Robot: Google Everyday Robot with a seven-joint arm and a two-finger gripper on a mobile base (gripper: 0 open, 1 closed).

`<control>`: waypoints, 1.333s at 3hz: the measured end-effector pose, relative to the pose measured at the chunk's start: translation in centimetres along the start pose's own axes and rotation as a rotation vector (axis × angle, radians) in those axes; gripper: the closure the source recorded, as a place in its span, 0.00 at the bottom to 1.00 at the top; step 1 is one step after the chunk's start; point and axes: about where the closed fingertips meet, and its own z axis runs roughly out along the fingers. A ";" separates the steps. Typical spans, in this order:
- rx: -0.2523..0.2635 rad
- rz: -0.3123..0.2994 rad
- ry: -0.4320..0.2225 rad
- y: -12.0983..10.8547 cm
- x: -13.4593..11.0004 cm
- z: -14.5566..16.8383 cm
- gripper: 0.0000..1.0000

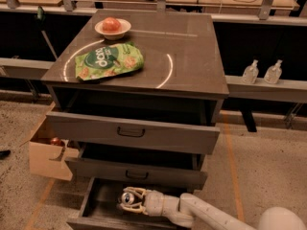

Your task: Place redbull can into bottom drawer

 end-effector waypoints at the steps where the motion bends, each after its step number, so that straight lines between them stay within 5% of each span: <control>1: 0.012 0.021 0.049 1.0 3.9 -0.6 1.00; 4: -0.025 0.081 0.115 1.1 11.5 -1.8 1.00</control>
Offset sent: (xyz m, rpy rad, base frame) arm -0.0019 -0.0081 -0.0874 -0.1119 0.0720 -0.0353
